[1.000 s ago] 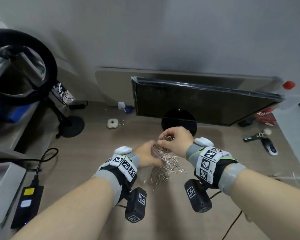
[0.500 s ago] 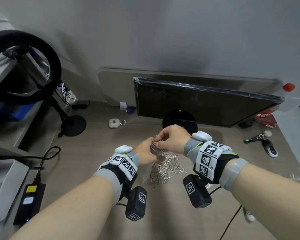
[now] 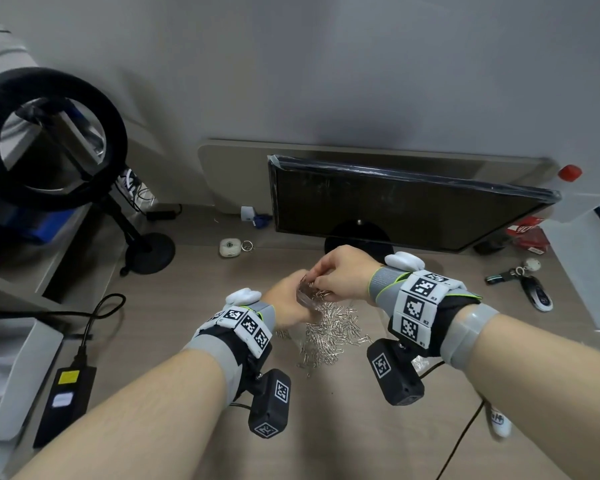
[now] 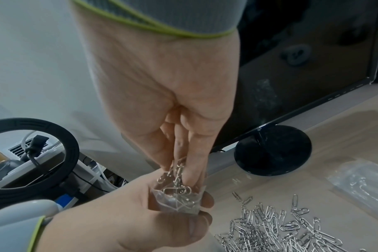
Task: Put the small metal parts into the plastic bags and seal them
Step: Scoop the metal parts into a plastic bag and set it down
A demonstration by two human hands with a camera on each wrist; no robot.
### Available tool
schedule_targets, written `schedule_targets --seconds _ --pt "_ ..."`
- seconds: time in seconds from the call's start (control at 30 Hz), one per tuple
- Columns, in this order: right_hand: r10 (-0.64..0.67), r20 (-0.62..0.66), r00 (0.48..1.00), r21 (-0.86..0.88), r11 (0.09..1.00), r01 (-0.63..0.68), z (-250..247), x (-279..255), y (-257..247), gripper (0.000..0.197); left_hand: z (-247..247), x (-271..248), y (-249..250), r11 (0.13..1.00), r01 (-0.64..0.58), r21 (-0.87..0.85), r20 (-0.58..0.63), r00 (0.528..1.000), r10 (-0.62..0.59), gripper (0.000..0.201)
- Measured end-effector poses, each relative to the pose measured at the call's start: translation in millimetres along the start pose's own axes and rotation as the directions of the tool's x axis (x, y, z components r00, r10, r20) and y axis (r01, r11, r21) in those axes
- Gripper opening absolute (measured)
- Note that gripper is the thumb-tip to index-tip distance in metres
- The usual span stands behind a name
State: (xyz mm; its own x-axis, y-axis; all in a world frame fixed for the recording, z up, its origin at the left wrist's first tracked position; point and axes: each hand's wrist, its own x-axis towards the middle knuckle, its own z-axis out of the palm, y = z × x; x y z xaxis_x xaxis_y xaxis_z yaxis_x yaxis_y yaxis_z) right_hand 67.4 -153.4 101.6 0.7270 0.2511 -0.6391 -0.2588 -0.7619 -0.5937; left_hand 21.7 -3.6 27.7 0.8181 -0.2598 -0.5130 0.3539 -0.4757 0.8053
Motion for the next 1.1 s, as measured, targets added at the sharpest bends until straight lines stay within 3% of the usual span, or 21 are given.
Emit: schedule_targets --seconds 0.1,0.27,0.4,0.63,0.77,0.87,0.93,1.0,1.1 --pt "-0.046 -0.054 0.997 0.058 0.997 0.049 -20.3 -18.7 -17.4 0.036 -11.8 -1.8 26.8 0.995 -0.096 -0.017 0.005 0.995 0.097 0.055" --pt "-0.089 -0.125 0.988 0.089 0.991 0.101 -30.3 -38.7 -32.9 0.030 -21.1 -4.9 45.1 0.984 -0.176 -0.015 -0.006 0.984 0.176 0.055" --pt "-0.107 -0.163 0.981 0.114 0.985 0.127 -34.7 -51.3 -38.6 0.039 -22.8 -9.2 54.0 0.975 -0.221 -0.030 -0.014 0.975 0.221 0.056" --pt "-0.125 -0.155 0.980 0.207 0.966 0.156 -26.0 -66.8 -54.7 0.023 -30.8 -24.6 47.0 0.966 -0.243 -0.085 -0.021 0.970 0.243 0.053" --pt "-0.085 -0.365 0.927 0.201 0.965 0.168 -28.8 -67.6 -52.5 0.028 -35.7 -34.3 45.2 0.960 -0.280 0.001 -0.026 0.960 0.280 0.043" --pt "0.008 -0.428 0.904 0.177 0.981 0.075 -32.2 -63.2 -42.9 0.027 -41.2 -42.8 45.8 0.949 -0.313 -0.027 -0.050 0.949 0.312 0.059" --pt "0.089 -0.394 0.915 0.145 0.989 -0.033 -30.4 -57.4 -33.3 0.024 -48.7 -46.7 46.8 0.957 -0.280 -0.081 -0.087 0.958 0.273 0.067" --pt "0.151 -0.337 0.929 0.097 0.987 -0.125 -24.6 -57.1 -24.5 0.025 -57.6 -52.7 48.6 0.963 -0.257 -0.078 -0.135 0.960 0.245 0.062" --pt "0.153 -0.271 0.950 -0.031 0.985 -0.167 -17.1 -59.8 -17.0 0.071 -70.4 -61.8 58.2 0.951 -0.310 -0.001 -0.172 0.937 0.305 0.042"
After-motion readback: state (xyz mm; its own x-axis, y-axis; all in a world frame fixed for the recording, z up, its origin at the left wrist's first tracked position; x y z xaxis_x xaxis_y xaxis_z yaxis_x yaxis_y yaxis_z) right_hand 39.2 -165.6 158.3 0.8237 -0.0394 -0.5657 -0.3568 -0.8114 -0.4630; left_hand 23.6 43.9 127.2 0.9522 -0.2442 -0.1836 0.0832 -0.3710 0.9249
